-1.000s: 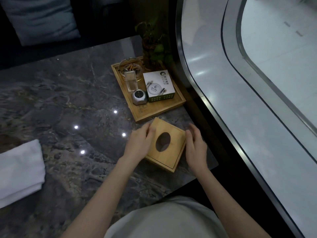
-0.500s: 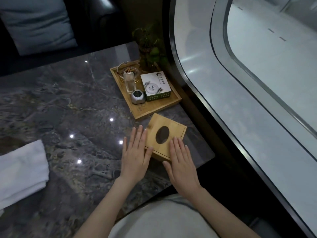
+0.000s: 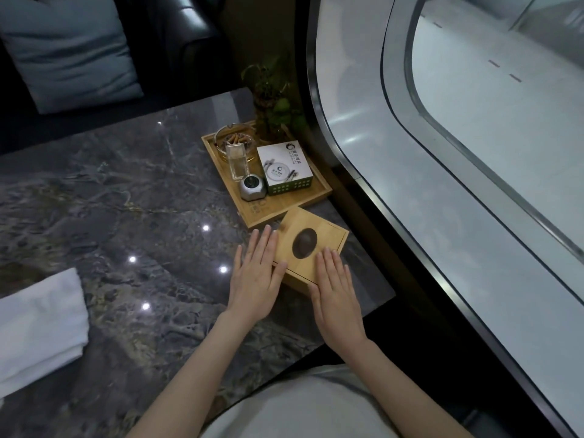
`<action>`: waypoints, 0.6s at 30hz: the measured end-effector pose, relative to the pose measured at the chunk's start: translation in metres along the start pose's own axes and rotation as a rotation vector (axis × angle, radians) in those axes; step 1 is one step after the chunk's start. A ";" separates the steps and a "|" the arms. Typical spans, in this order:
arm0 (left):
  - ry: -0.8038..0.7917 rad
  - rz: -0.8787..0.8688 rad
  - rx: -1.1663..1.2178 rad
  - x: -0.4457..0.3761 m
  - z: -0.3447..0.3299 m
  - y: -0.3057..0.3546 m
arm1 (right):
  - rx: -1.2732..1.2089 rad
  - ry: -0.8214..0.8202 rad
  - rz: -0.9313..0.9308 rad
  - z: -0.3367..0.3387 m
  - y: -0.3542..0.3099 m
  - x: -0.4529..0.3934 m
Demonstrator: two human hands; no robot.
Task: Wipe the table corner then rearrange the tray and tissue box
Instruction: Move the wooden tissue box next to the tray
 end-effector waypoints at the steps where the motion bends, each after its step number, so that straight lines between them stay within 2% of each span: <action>1: -0.003 -0.003 0.004 -0.003 0.001 0.001 | 0.001 0.004 -0.003 0.001 0.000 -0.002; 18: -0.035 -0.130 -0.073 -0.057 0.001 0.013 | 0.097 0.008 -0.116 0.008 0.015 -0.034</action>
Point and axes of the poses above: each hand's wrist, its own x-axis away from the middle knuckle, its own z-axis out of the back of the hand, y = z × x, the point moved 8 cm from there along -x, towards the middle knuckle, and after that the axes turned 4 degrees about -x, right-handed, at the moved point
